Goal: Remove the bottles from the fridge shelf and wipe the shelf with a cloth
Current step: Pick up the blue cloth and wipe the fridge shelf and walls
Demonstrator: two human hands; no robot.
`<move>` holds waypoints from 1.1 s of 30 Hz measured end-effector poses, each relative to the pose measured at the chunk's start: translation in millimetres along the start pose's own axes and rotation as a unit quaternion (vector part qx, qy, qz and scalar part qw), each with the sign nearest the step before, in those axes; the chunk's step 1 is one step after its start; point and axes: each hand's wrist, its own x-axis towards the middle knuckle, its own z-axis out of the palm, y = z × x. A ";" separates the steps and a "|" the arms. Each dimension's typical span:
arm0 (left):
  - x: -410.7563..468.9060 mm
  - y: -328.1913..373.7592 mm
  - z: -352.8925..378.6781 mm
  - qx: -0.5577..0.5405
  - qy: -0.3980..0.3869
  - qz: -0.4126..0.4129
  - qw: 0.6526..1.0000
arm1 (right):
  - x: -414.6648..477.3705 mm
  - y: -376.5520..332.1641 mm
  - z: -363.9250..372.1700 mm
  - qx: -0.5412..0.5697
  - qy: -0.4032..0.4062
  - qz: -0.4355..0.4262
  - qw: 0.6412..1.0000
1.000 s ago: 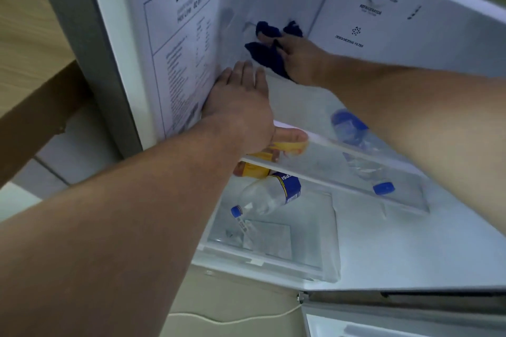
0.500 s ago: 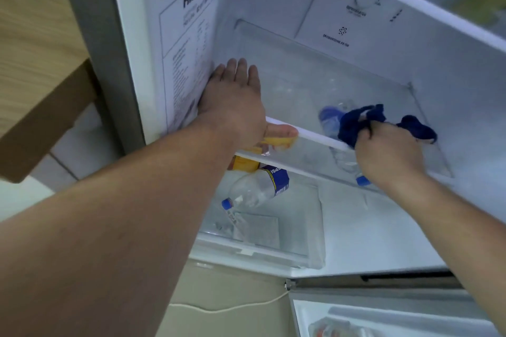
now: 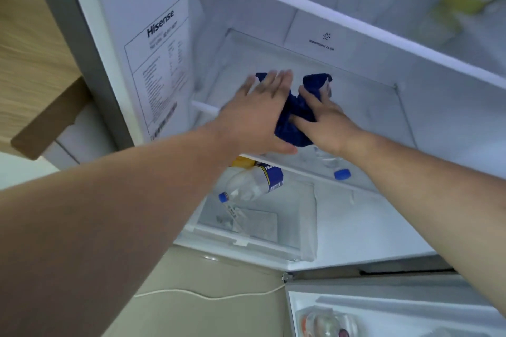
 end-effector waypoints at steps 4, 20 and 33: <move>11.1 20.6 12.5 -0.013 -0.013 0.005 1.000 | -17.8 -4.4 -0.6 -0.057 0.030 -0.034 0.997; -280.0 52.4 -64.3 -0.126 -0.046 0.002 0.991 | -291.4 -135.6 58.3 0.031 0.074 -0.039 0.996; -344.5 -46.8 -286.4 -0.130 0.088 -0.197 0.968 | -304.1 -348.4 -63.0 0.090 0.157 -0.230 0.956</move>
